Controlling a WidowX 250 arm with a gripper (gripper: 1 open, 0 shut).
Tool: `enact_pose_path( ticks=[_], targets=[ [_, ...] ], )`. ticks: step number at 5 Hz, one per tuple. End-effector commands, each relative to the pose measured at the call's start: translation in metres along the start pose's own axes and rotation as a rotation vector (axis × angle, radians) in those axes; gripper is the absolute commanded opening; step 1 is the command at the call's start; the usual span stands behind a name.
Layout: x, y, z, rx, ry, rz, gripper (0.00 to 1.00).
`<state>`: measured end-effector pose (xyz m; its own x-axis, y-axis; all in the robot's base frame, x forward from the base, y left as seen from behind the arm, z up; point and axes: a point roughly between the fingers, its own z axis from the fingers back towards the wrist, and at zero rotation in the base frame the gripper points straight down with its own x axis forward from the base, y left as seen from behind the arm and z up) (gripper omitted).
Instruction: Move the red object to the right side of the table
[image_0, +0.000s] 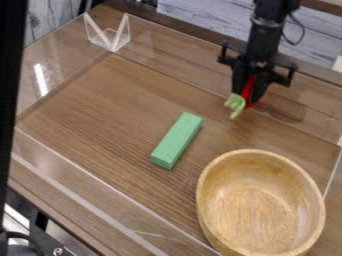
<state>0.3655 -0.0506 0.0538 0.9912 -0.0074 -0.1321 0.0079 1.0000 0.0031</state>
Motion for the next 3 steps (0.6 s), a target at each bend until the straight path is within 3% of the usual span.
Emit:
enact_pose_path(
  ticks=[1, 2, 3],
  targets=[
    [0.007, -0.011, 0.009, 0.012, -0.04, -0.014, 0.0],
    [0.009, -0.015, -0.001, 0.02, -0.026, -0.025, 0.0],
    [0.01, -0.016, -0.006, 0.037, -0.009, -0.028, 1.0]
  ],
)
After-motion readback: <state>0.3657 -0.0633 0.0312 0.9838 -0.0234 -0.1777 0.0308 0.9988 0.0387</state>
